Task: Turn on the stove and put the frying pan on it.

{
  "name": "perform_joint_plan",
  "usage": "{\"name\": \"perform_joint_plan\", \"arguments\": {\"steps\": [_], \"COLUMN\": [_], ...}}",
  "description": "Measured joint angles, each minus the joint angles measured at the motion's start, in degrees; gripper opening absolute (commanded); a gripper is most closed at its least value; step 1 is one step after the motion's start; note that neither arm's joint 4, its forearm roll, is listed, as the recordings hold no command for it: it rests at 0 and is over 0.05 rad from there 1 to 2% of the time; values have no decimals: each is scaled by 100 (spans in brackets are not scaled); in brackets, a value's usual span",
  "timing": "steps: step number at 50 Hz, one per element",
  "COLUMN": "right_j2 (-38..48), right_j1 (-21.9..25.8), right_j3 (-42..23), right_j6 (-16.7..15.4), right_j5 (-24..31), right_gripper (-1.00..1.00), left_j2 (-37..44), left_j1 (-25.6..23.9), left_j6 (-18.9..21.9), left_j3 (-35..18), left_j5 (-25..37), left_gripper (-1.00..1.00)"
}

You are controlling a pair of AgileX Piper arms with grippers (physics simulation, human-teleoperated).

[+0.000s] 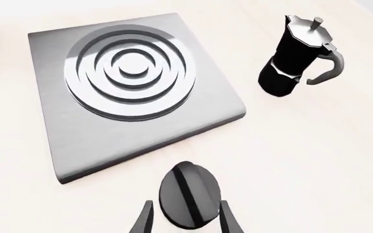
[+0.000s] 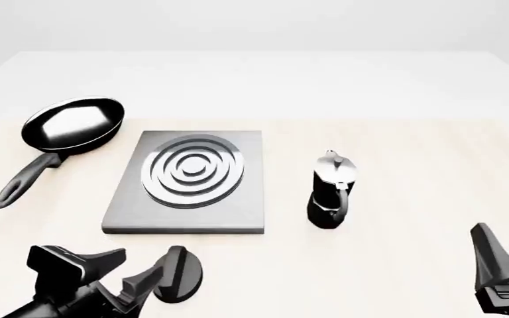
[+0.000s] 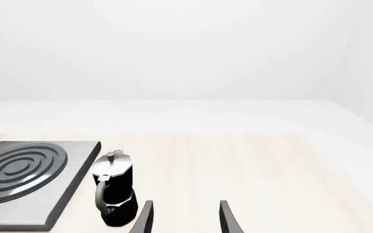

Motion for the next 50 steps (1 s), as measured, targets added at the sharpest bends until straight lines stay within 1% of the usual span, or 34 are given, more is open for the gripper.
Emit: {"name": "perform_joint_plan", "arguments": {"steps": [8, 20, 50], "right_j2": [0, 0, 0], "right_j1": [0, 0, 0], "right_j3": [0, 0, 0], "right_j6": [0, 0, -1], "right_j5": [0, 0, 0], "right_gripper": [100, 100, 100], "left_j2": [517, 1093, 1825], "left_j1": [-240, -472, -641], "left_j6": [-190, -386, -659], "left_j3": [0, 1, 1], "left_j5": [-418, -870, -1344], "left_gripper": [100, 100, 100]}}
